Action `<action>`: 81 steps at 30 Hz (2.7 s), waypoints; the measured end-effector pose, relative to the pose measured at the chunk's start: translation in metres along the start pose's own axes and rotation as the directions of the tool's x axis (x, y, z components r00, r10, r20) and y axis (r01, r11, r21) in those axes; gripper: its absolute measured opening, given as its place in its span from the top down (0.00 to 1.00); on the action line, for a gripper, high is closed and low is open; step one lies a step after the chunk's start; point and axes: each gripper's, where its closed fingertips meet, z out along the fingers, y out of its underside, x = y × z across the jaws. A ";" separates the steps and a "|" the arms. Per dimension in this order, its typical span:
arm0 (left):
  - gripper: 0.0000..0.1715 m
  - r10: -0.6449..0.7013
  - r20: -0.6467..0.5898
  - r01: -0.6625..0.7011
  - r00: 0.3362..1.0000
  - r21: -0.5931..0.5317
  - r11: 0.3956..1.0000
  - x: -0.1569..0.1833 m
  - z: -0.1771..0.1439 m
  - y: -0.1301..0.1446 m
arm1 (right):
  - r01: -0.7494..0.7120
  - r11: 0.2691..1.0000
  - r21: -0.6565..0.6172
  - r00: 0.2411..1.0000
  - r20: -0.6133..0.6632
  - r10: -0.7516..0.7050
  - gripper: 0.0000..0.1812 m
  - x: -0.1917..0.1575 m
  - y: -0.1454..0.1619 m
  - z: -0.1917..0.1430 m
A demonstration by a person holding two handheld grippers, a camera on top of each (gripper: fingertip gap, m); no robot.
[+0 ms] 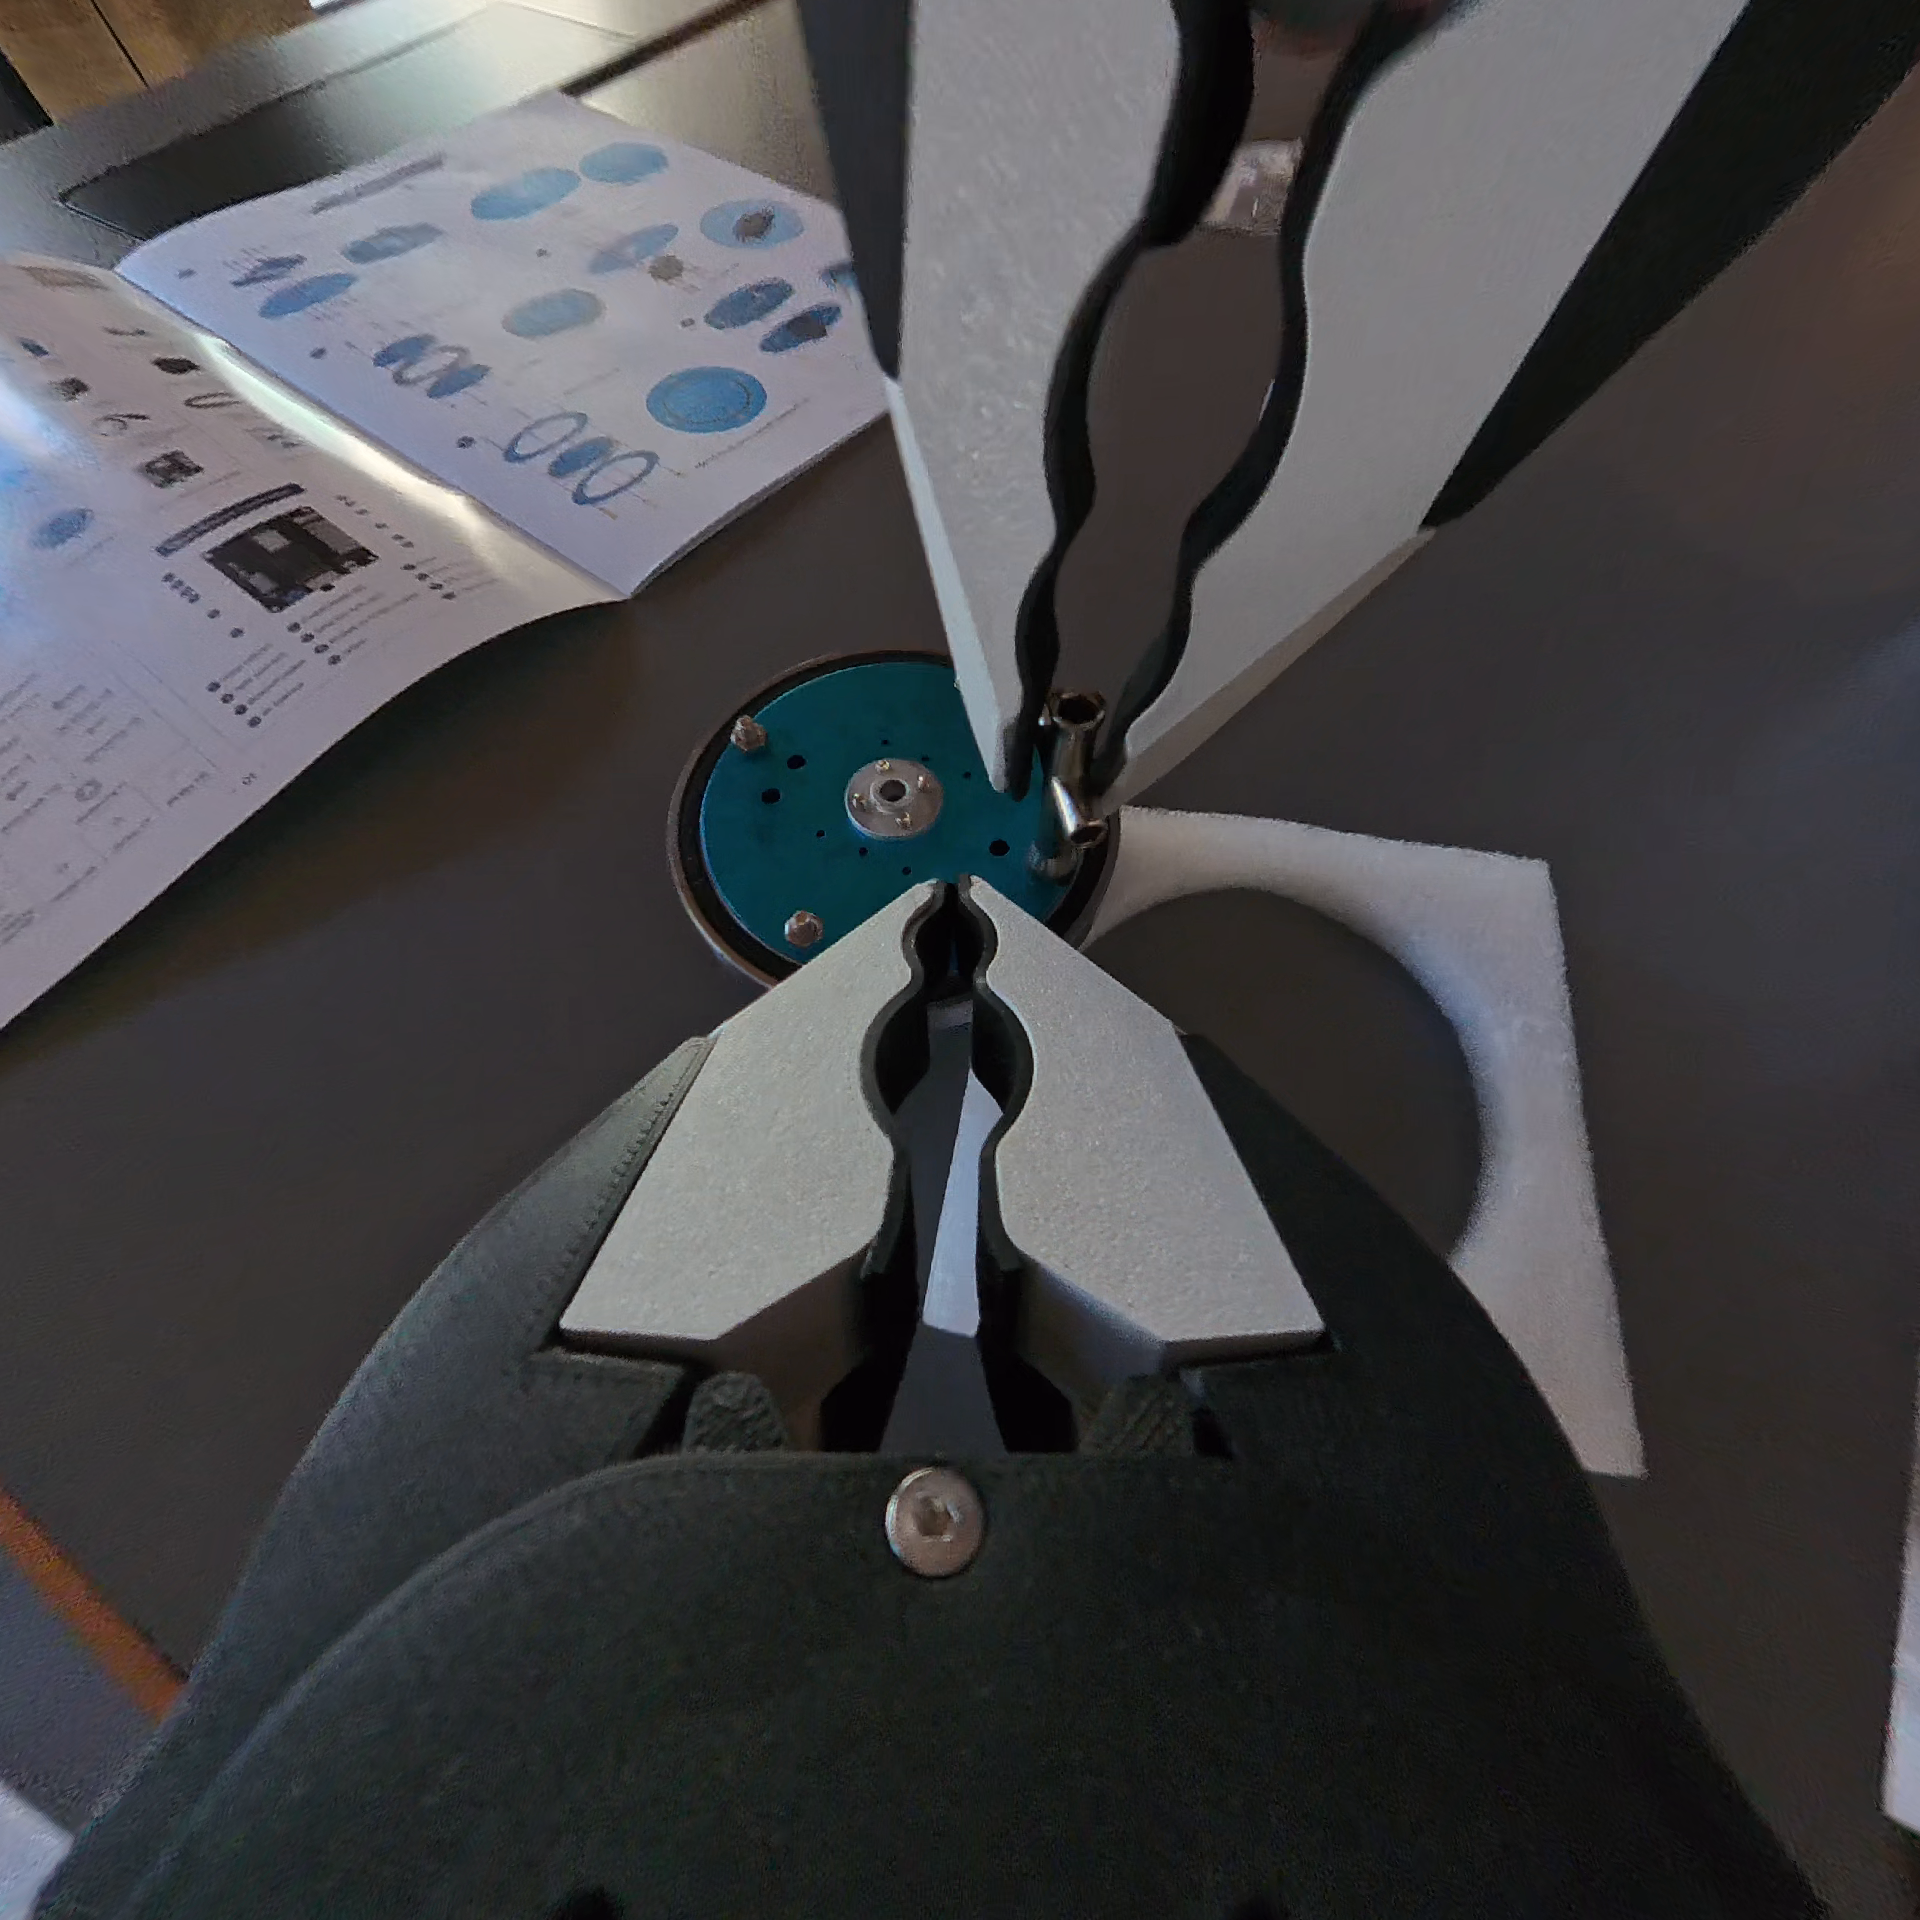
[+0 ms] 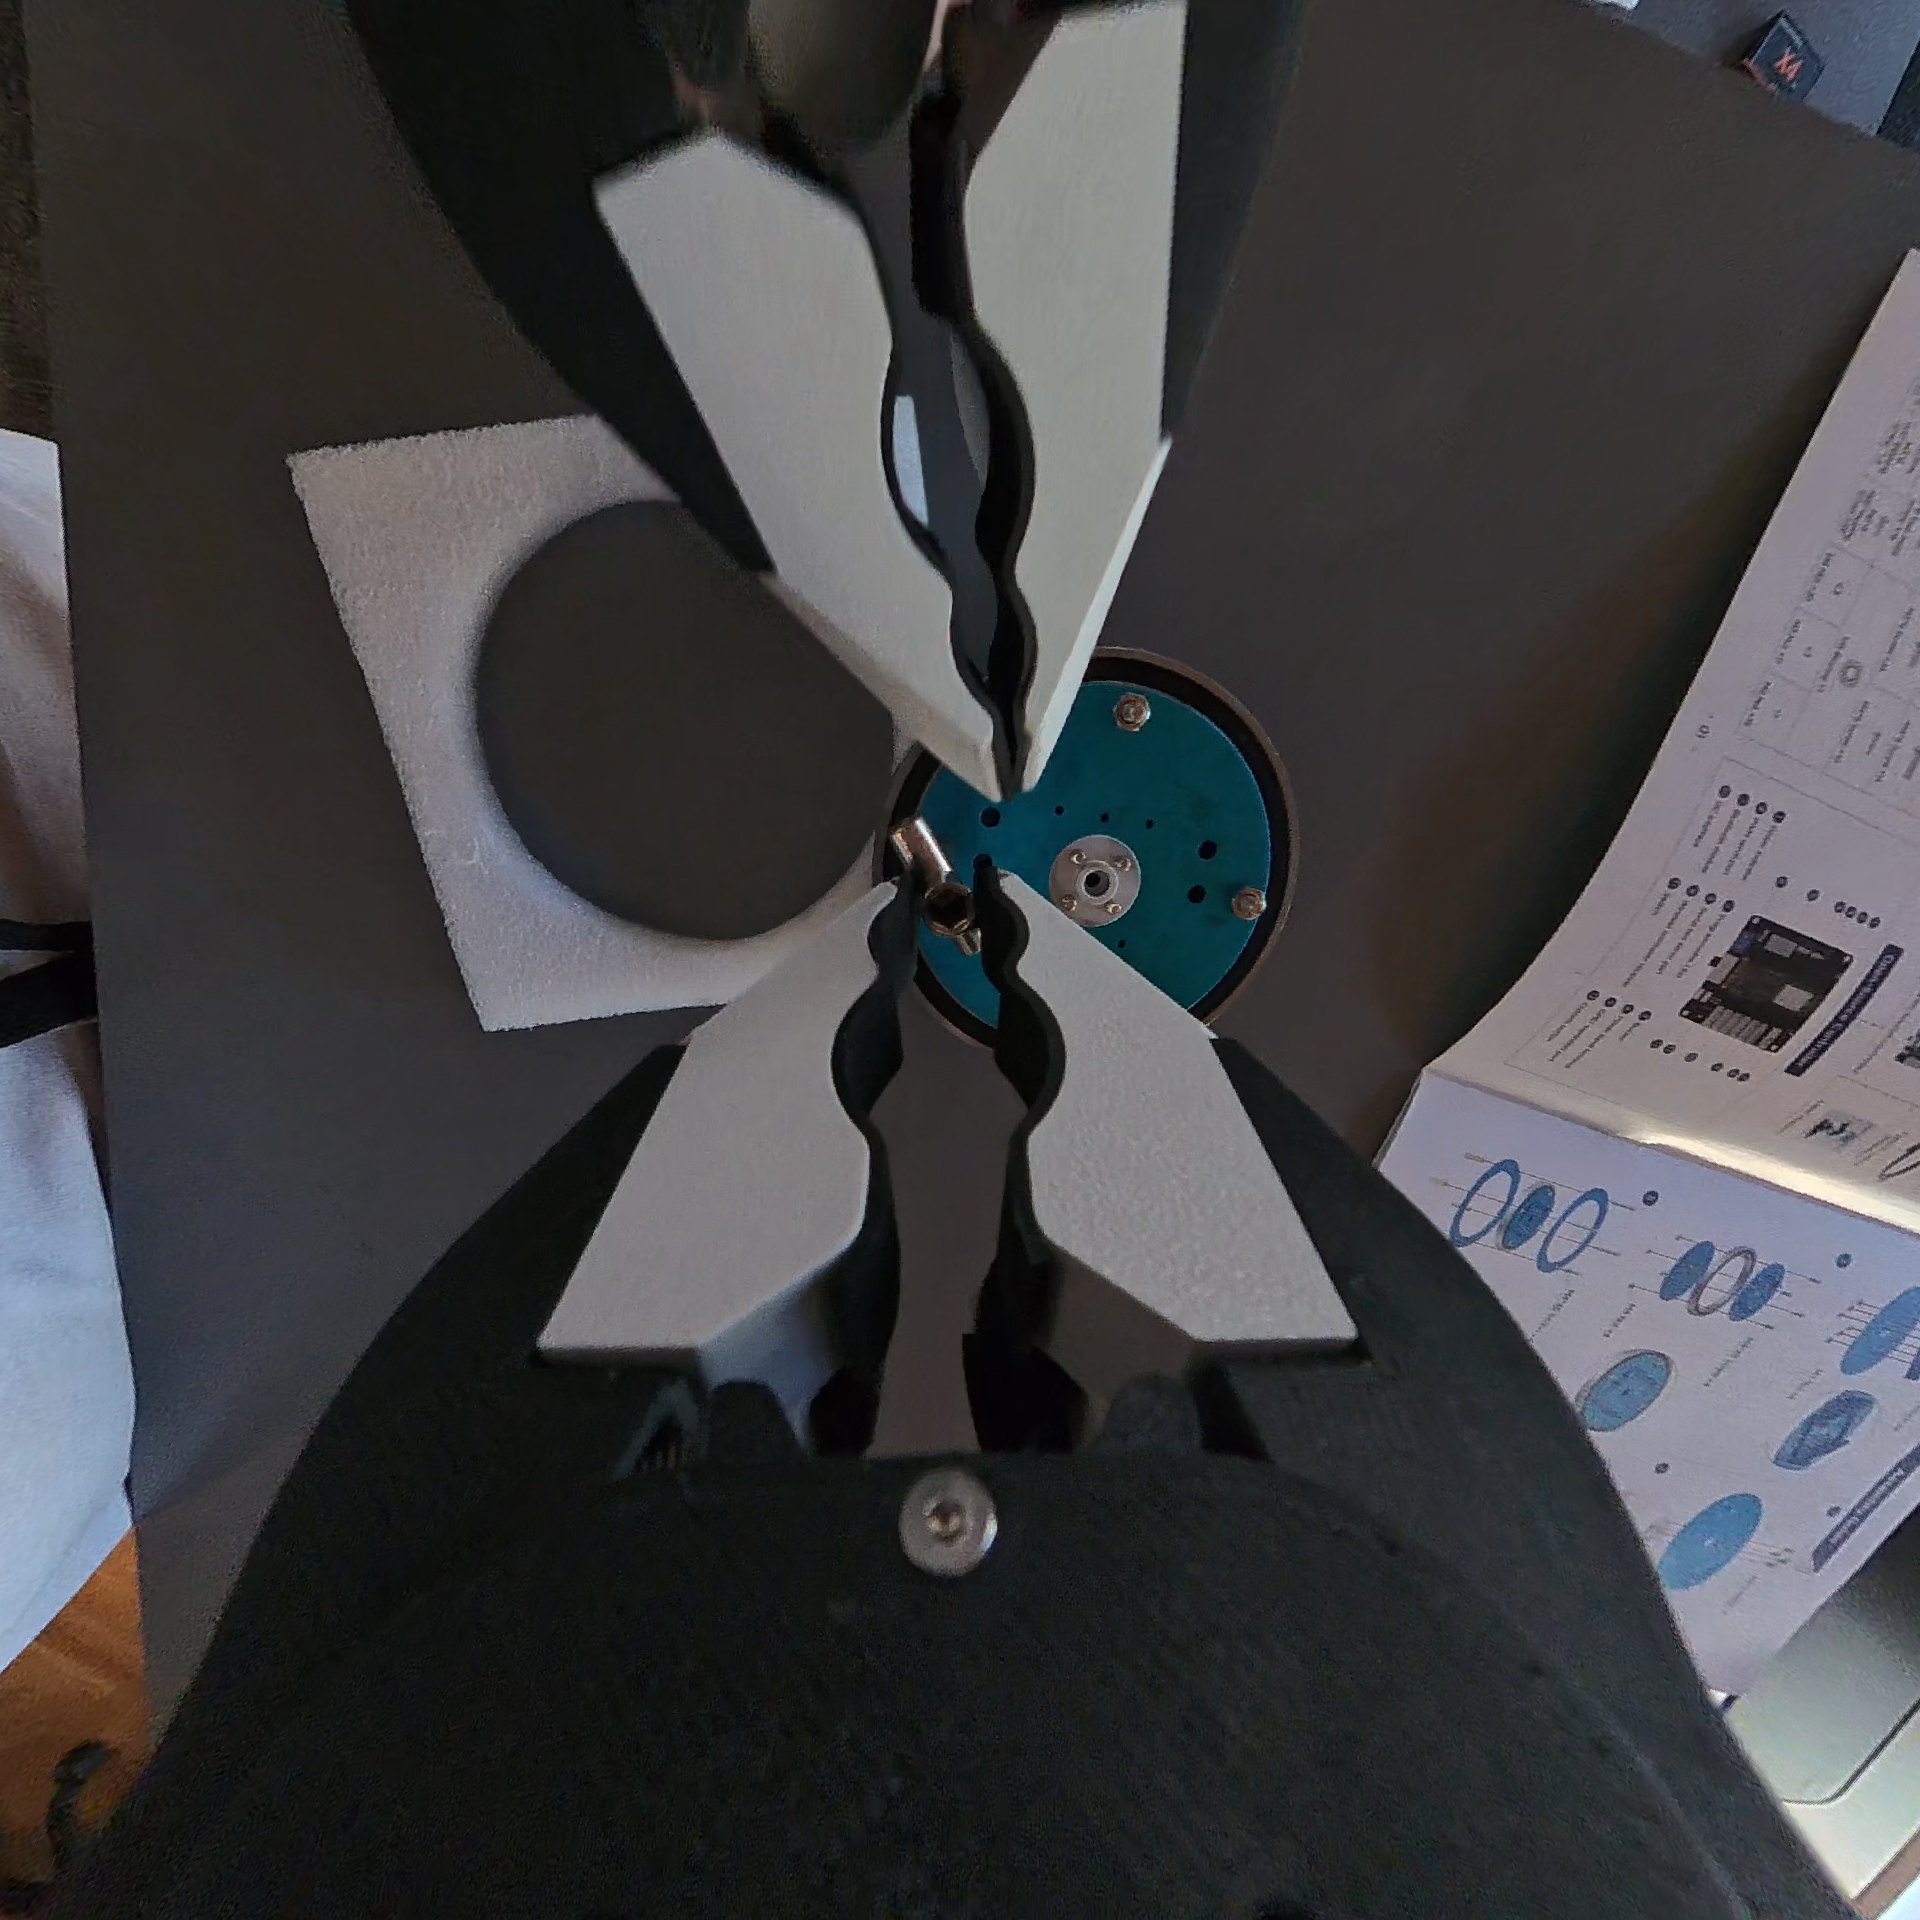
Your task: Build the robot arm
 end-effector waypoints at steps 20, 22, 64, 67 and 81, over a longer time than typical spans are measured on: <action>0.98 0.066 -0.015 -0.064 0.998 0.137 0.988 0.022 -0.014 -0.027 | -0.082 0.988 0.132 0.996 0.045 0.077 0.93 -0.001 -0.003 -0.001; 0.93 0.055 -0.034 -0.049 0.998 0.145 0.988 0.025 -0.013 -0.028 | -0.102 0.981 0.165 0.994 0.064 0.092 0.93 -0.001 -0.003 -0.001; 0.96 0.091 -0.008 -0.091 0.996 -0.006 0.996 0.006 0.005 0.001 | -0.145 0.828 0.542 0.989 0.111 0.100 0.94 -0.002 -0.004 -0.004; 1.00 0.042 -0.010 -0.042 0.999 -0.006 0.999 0.002 0.007 0.000 | -0.174 0.811 0.558 0.984 0.127 0.124 0.91 -0.002 -0.010 -0.007; 1.00 0.078 0.020 -0.078 0.997 -0.010 0.997 0.006 0.010 -0.001 | -0.247 0.817 0.520 0.969 0.122 0.216 0.95 0.000 -0.010 0.000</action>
